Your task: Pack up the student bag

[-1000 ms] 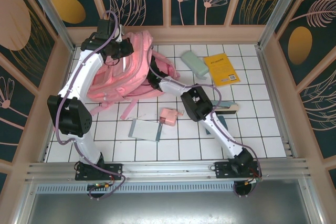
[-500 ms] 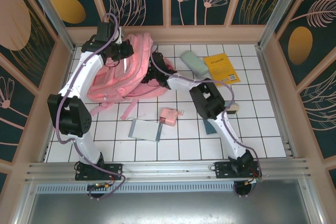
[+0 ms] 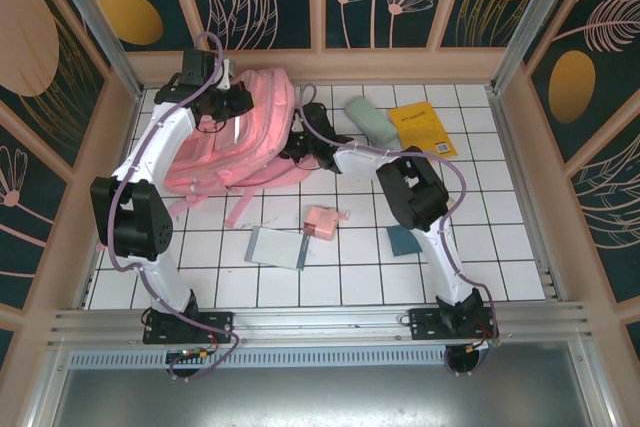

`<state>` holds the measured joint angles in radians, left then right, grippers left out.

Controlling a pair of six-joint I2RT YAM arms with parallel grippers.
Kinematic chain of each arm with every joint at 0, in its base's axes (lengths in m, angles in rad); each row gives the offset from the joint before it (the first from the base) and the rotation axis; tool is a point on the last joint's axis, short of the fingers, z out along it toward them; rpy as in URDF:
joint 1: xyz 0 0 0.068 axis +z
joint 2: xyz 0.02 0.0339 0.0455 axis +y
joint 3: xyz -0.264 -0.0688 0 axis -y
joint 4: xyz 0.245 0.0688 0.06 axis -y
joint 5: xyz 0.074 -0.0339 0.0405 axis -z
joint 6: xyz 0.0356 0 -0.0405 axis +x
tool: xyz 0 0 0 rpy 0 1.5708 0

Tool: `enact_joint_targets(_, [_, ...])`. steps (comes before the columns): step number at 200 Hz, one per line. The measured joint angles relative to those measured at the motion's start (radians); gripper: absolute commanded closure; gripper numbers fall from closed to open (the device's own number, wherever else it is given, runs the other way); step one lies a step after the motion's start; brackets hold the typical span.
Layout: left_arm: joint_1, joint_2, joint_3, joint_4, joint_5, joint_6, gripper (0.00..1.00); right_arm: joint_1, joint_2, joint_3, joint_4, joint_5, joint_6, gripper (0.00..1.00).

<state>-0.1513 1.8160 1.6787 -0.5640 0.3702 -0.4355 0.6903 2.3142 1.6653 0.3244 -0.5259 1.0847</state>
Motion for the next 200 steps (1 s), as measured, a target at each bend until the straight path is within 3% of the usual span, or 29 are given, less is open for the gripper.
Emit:
enact_joint_targets(55, [0.009,-0.035,-0.041,0.023,0.039,-0.021,1.0,0.037,0.089,0.024,0.191,0.002,0.1,1.0])
enact_joint_targets(76, [0.014,-0.052,-0.058,0.037,0.046,-0.034,1.0,0.057,0.184,0.156,0.197,0.005,0.126,1.0])
enact_joint_targets(103, [0.022,-0.07,-0.062,0.04,0.045,-0.047,1.0,0.086,0.357,0.452,0.125,0.017,0.129,1.0])
enact_joint_targets(111, [0.026,-0.075,-0.062,0.042,0.044,-0.051,1.0,0.092,0.406,0.544,0.086,0.022,0.129,0.89])
enact_joint_targets(129, [0.029,-0.08,-0.062,0.044,0.043,-0.059,1.0,0.1,0.479,0.686,-0.019,0.033,0.117,0.52])
enact_joint_targets(141, [0.029,-0.08,-0.062,0.044,0.042,-0.064,1.0,0.102,0.484,0.703,-0.073,0.037,0.101,0.4])
enact_joint_targets(178, [0.028,-0.08,-0.061,0.044,0.027,-0.069,1.0,0.101,0.328,0.539,-0.213,0.116,0.007,0.16])
enact_joint_targets(200, [0.026,-0.075,-0.048,0.041,0.014,-0.077,1.0,0.095,0.251,0.474,-0.295,0.157,-0.048,0.14])
